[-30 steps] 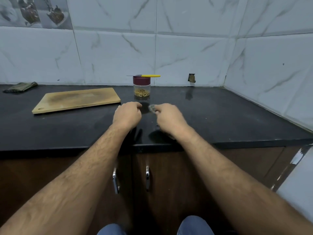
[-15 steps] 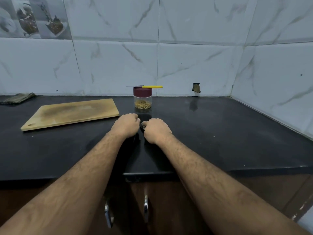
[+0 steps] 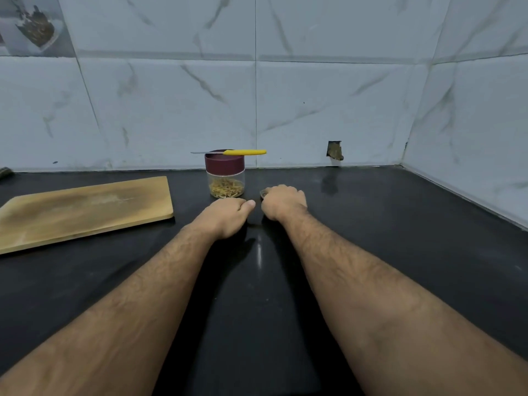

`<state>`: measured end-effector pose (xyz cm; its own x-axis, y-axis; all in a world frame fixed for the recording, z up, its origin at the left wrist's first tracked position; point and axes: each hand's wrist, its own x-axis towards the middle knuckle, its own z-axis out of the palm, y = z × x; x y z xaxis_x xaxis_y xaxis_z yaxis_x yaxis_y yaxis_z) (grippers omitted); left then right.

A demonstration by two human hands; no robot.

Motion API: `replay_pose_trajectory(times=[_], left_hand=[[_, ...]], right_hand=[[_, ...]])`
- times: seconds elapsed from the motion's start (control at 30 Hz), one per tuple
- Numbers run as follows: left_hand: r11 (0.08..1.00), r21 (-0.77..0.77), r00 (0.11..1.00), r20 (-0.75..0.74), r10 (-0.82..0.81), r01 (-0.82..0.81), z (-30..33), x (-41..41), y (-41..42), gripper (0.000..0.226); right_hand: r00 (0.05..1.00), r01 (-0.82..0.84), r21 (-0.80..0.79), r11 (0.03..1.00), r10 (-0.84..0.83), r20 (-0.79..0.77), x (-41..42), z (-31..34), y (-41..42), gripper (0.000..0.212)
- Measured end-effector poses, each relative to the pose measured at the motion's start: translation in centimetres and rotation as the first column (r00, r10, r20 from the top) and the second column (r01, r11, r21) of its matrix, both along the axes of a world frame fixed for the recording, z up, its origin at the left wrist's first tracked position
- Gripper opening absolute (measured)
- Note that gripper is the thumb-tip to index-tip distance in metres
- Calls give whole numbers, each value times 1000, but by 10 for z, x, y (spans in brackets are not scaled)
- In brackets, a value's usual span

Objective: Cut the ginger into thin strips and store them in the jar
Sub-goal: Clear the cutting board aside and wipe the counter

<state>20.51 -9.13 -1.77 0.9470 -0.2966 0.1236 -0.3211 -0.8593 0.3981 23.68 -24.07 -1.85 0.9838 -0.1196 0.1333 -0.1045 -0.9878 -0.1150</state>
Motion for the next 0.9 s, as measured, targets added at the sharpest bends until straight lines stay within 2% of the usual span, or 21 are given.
replay_pose_trajectory(times=[0.2, 0.43, 0.63, 0.77, 0.9], left_hand=[[997, 51, 998, -22, -52, 53, 2, 13, -31, 52], [994, 77, 997, -32, -73, 75, 8, -12, -50, 53], [993, 60, 995, -20, -101, 102, 17, -66, -58, 52], [992, 69, 994, -16, -107, 108, 20, -96, -56, 53], [990, 58, 992, 3, -127, 127, 25, -124, -51, 53]], right_hand=[[990, 135, 2, 991, -134, -43, 12, -3, -39, 48], [934, 353, 42, 935, -349, -76, -38, -2, -108, 55], [912, 404, 70, 912, -395, -109, -106, 2, -124, 58], [920, 386, 85, 918, -377, -110, -150, 2, -125, 53], [942, 335, 83, 938, -335, -20, -189, 0, -124, 42]])
